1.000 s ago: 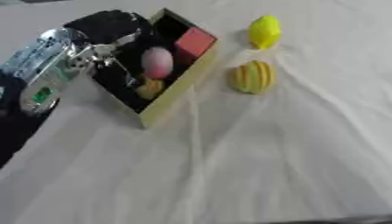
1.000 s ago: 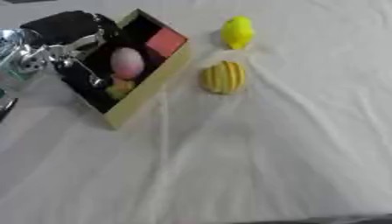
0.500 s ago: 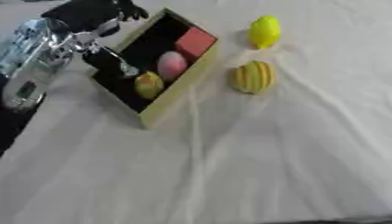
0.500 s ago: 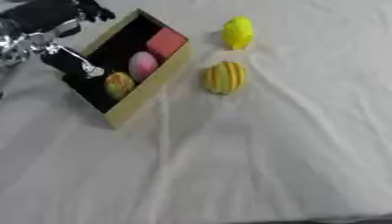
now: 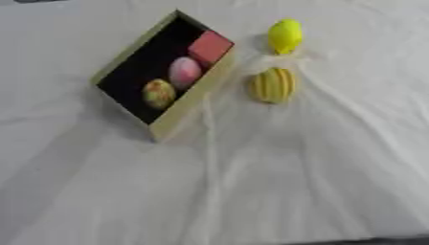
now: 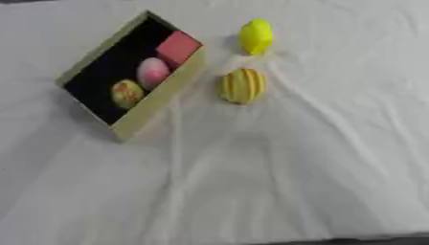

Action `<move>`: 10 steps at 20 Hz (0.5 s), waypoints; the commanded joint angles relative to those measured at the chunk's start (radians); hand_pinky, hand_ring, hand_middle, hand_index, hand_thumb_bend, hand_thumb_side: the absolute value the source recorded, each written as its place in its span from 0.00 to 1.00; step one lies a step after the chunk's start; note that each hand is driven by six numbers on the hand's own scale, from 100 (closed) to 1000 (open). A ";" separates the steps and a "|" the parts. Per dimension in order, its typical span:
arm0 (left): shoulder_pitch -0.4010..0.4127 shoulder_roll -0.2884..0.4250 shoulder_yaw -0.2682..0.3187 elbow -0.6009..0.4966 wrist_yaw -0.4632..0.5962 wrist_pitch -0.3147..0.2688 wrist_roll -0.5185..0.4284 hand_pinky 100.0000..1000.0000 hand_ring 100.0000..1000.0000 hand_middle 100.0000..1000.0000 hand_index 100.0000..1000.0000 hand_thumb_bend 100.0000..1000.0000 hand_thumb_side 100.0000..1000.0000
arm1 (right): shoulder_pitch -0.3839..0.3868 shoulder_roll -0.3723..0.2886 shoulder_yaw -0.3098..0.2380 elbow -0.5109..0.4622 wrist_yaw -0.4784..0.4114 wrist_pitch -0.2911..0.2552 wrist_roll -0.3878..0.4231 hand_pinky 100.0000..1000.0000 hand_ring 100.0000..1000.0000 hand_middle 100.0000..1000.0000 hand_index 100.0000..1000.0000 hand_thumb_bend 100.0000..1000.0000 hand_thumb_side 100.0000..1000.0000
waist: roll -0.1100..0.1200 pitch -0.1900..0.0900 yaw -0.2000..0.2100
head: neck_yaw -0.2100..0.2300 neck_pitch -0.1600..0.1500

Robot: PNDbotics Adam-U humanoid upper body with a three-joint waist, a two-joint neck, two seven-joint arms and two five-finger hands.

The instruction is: Pick up objects on the table and place them in the box.

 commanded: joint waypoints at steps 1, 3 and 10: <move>0.023 -0.018 0.064 -0.020 0.089 -0.094 0.126 0.66 0.62 0.62 0.82 0.28 0.35 | -0.014 -0.061 -0.008 -0.015 0.018 -0.016 -0.002 0.89 0.82 0.62 0.86 0.00 0.64 | -0.009 -0.016 0.003 | -0.013 -0.013; 0.056 -0.036 0.086 -0.020 0.150 -0.156 0.151 0.65 0.62 0.62 0.82 0.28 0.37 | -0.019 -0.089 -0.001 -0.015 0.034 -0.020 0.001 0.89 0.83 0.63 0.87 0.00 0.63 | -0.015 -0.014 0.004 | -0.020 -0.013; 0.167 -0.045 0.115 -0.020 0.262 -0.226 0.124 0.64 0.60 0.62 0.83 0.25 0.40 | -0.039 -0.289 0.065 -0.015 0.227 0.034 0.047 0.87 0.85 0.70 0.88 0.00 0.59 | -0.030 -0.012 0.007 | -0.032 -0.014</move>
